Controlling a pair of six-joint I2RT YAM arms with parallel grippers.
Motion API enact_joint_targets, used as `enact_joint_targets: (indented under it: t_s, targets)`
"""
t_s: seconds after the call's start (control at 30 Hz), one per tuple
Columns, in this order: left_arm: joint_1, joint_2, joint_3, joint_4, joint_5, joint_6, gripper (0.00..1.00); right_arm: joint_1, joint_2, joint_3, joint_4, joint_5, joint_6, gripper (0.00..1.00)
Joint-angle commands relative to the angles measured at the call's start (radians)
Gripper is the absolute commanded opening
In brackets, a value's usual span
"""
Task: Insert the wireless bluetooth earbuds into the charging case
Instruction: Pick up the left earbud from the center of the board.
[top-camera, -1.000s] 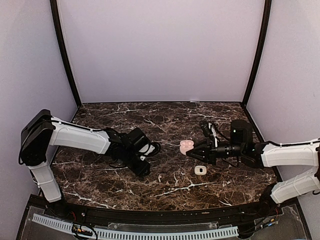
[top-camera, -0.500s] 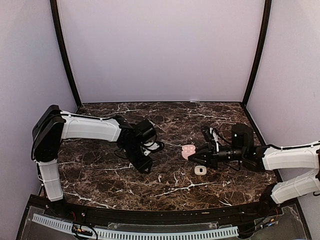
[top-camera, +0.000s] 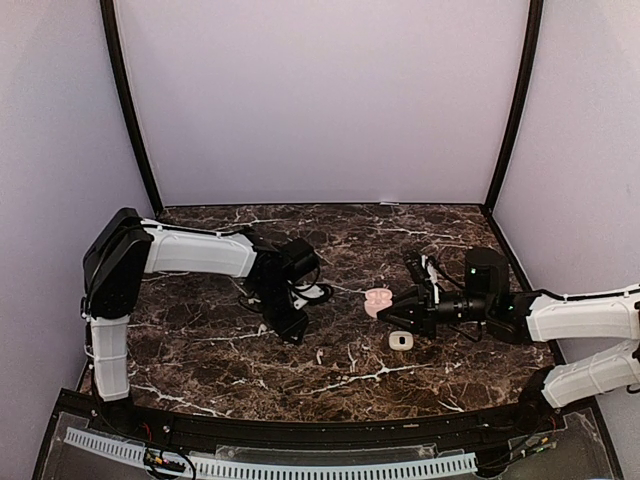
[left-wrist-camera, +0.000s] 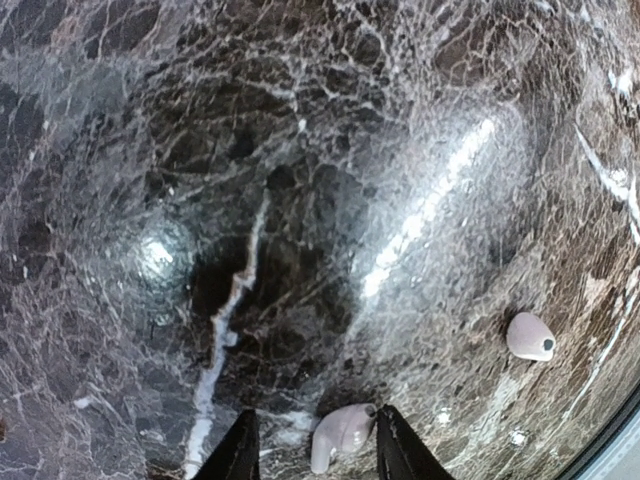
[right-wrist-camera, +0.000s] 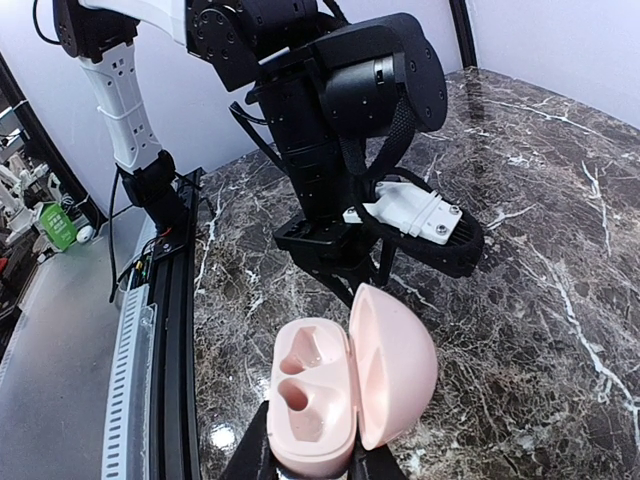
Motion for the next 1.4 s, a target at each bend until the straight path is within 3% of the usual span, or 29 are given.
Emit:
enact_joint_targets:
  t_s: [0.0, 0.37, 0.8, 1.07, 1.37]
  targets:
    - [0.004, 0.011, 0.026, -0.04, 0.018, 0.023, 0.38, 0.007, -0.002, -0.009, 0.028, 0.008, -0.014, 0.0]
    - [0.004, 0.013, 0.001, -0.043, 0.027, 0.02, 0.28, 0.005, 0.001, -0.005, 0.026, 0.014, -0.017, 0.0]
    - [-0.022, -0.011, -0.043, -0.04, -0.021, -0.008, 0.28, 0.006, 0.011, -0.003, 0.027, 0.016, -0.017, 0.0]
    - [-0.028, -0.02, -0.044, -0.02, -0.021, -0.008, 0.17, 0.006, 0.013, 0.0, 0.022, 0.02, -0.017, 0.0]
    - [-0.028, -0.058, -0.071, 0.035, -0.011, -0.049, 0.12, 0.006, 0.019, 0.015, 0.011, 0.019, -0.019, 0.0]
